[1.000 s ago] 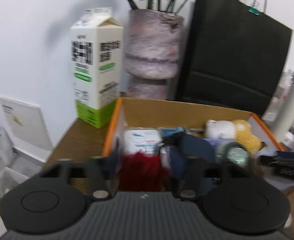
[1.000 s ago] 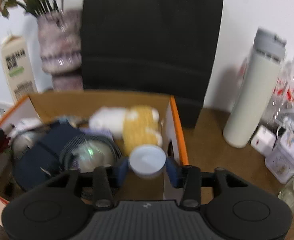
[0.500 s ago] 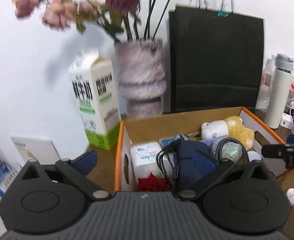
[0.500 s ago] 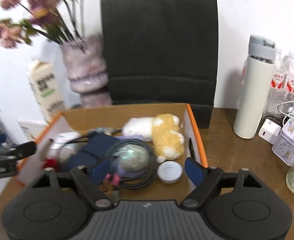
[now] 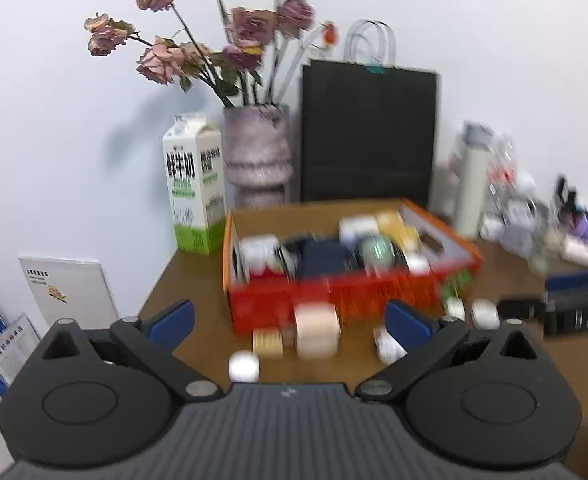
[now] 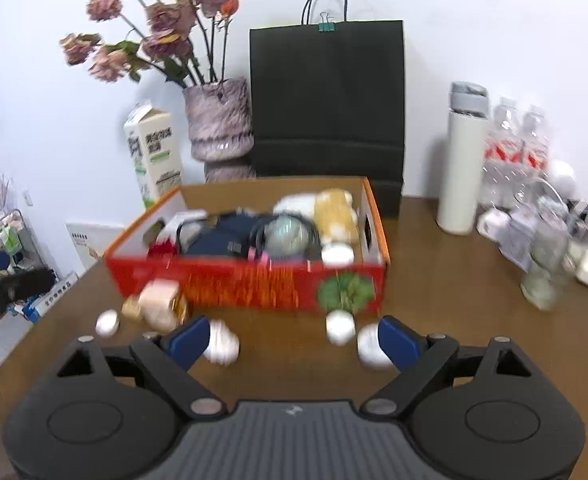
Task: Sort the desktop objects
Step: 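Move both tools back over the table toward the remaining items, then grasp the wooden cube with left tool while right tool grasps the white tissue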
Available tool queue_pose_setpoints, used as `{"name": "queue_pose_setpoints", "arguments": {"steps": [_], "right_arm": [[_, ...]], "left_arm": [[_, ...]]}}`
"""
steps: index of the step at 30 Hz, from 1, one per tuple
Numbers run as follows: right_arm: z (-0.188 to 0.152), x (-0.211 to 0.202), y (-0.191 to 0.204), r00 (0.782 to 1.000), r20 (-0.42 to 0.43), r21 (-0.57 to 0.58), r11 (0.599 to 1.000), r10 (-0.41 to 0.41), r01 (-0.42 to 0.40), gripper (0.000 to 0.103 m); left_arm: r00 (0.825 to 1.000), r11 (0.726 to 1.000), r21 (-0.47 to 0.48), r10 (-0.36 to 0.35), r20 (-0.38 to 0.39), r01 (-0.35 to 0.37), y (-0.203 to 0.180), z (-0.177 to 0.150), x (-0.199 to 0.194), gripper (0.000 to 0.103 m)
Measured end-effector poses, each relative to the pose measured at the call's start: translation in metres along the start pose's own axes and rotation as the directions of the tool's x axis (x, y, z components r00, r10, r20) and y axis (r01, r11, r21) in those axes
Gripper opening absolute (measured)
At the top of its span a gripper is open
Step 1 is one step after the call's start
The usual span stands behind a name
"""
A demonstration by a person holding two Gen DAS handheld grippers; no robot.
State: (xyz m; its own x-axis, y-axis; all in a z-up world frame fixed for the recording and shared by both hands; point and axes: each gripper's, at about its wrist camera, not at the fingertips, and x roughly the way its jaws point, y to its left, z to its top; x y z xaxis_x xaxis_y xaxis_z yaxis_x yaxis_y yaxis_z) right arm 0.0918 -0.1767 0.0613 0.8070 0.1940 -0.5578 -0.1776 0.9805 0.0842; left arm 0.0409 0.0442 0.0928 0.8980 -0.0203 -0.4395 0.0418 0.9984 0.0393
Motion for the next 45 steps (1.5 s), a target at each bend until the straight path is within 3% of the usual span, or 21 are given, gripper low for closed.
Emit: {"name": "queue_pose_setpoints", "arguments": {"steps": [4,7,14,17,19,24,28,33,35,37,40,42,45], "right_arm": [[-0.051,-0.031,0.014,0.999,0.028,-0.038,0.999,0.020,-0.018,0.091],[-0.083,-0.049,0.024,0.999,0.027,-0.053,0.998,0.034,-0.032,0.090],[-0.143,-0.084,0.037,0.997,0.034,0.004,0.998,0.068,-0.068,0.090],[-0.151,-0.087,0.043,0.999,0.031,-0.044,0.999,0.021,-0.019,0.090],[-0.149,-0.088,0.042,0.999,0.046,-0.039,0.999,-0.001,0.003,0.089],[-0.142,-0.083,0.036,0.998,0.048,-0.011,0.999,0.036,-0.036,0.082],[-0.108,-0.059,0.039,0.993,0.074,-0.063,0.994,0.097,-0.092,0.079],[-0.052,0.013,0.041,0.983,0.078,-0.094,0.983,0.168,-0.161,0.073],[-0.037,0.051,0.048,0.986,0.042,-0.136,0.978,0.163,-0.156,0.065],[-0.028,0.084,0.055,0.989,-0.004,-0.143,0.979,0.147,-0.146,0.046],[-0.023,0.115,0.055,0.986,-0.056,-0.092,0.983,0.155,-0.160,0.031],[-0.025,0.118,0.050,0.979,-0.059,-0.054,0.979,0.195,-0.198,0.017],[-0.027,0.112,0.044,0.982,-0.054,-0.058,0.981,0.181,-0.184,0.015]], "left_arm": [[0.999,0.999,-0.003,0.034,-0.033,-0.034,-0.014,-0.057,-0.033,0.103],[0.998,0.999,-0.049,0.013,-0.057,-0.016,-0.020,-0.086,-0.053,0.103],[0.995,0.993,-0.117,-0.006,-0.101,-0.006,-0.026,-0.121,-0.083,0.103],[0.994,0.993,-0.118,0.002,-0.111,-0.015,-0.024,-0.125,-0.083,0.103],[0.993,0.991,-0.135,0.009,-0.121,-0.025,-0.023,-0.126,-0.080,0.103],[0.991,0.987,-0.159,-0.009,-0.132,-0.012,-0.017,-0.121,-0.070,0.103],[0.997,0.982,-0.180,-0.067,-0.034,0.060,-0.008,-0.077,-0.045,0.103],[0.998,0.995,-0.101,0.019,-0.064,-0.025,-0.002,-0.019,0.033,0.103],[0.997,0.997,-0.079,0.015,-0.080,-0.021,-0.002,-0.005,0.065,0.103],[0.994,0.998,-0.056,-0.028,-0.103,0.022,-0.004,0.001,0.092,0.103],[0.990,0.998,-0.046,0.028,-0.136,-0.035,-0.008,0.002,0.124,0.103],[0.989,0.998,-0.063,0.011,-0.145,-0.020,-0.007,0.000,0.138,0.103],[0.989,0.996,-0.086,-0.025,-0.146,0.013,-0.006,-0.005,0.149,0.101]]}}
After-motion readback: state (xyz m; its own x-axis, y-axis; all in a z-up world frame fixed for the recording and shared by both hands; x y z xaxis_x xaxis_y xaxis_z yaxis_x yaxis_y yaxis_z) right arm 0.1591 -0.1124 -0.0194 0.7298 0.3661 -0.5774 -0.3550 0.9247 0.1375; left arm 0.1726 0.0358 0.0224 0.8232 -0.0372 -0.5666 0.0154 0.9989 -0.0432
